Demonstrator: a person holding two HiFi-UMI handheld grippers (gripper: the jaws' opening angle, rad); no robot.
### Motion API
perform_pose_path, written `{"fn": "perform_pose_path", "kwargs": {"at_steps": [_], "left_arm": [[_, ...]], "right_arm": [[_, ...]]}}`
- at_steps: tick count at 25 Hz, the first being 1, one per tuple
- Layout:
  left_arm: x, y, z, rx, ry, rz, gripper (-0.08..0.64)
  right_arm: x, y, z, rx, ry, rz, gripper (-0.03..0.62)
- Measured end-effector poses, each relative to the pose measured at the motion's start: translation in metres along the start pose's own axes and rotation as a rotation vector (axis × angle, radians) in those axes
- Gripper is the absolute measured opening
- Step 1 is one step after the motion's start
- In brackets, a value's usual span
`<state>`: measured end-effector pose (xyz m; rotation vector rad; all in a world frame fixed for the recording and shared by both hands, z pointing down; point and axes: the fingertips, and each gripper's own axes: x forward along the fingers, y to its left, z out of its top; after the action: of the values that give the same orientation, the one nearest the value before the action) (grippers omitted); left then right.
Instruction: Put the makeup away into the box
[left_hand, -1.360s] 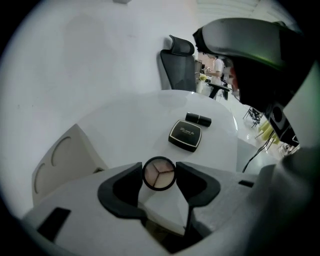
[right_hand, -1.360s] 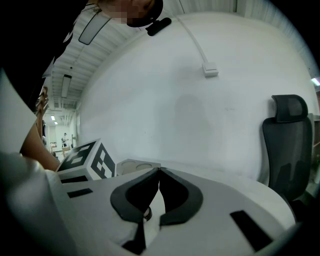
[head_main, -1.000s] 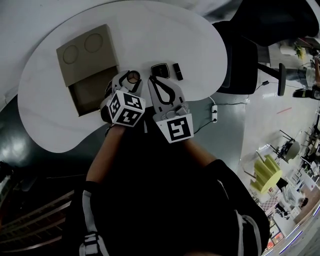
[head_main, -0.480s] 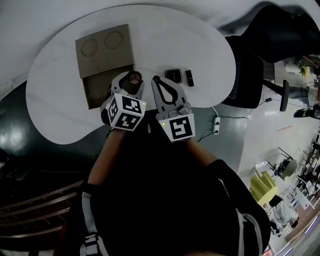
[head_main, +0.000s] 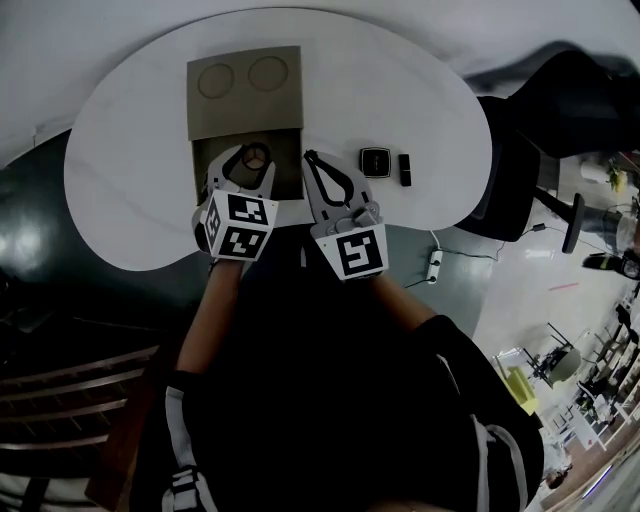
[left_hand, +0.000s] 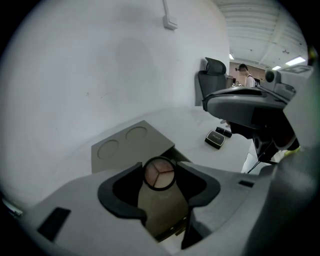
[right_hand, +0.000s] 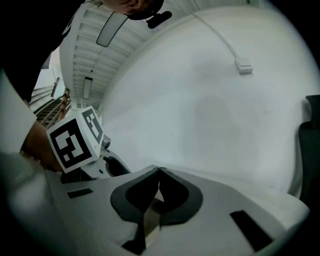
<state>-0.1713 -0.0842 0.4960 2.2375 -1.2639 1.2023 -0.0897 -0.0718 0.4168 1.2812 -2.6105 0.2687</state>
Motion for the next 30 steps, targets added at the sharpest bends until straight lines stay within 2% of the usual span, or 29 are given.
{"fn": "perform_pose_path", "kwargs": {"at_steps": [11, 20, 30], "left_arm": [[0.001, 0.043, -0.038, -0.08, 0.04, 0.045, 0.213], [0.021, 0.055, -0.072, -0.109, 0.109, 0.019, 0.213], [0.038, 0.054, -0.094, -0.123, 0.163, -0.011, 0.213]], "right_arm": [[0.041, 0.031, -0.005, -0.014, 0.035, 0.081, 0.023], [0.063, 0.043, -0.012, -0.02, 0.073, 0.1, 0.023], [0.066, 0.042, -0.018, -0.021, 0.09, 0.082, 0.023]]}}
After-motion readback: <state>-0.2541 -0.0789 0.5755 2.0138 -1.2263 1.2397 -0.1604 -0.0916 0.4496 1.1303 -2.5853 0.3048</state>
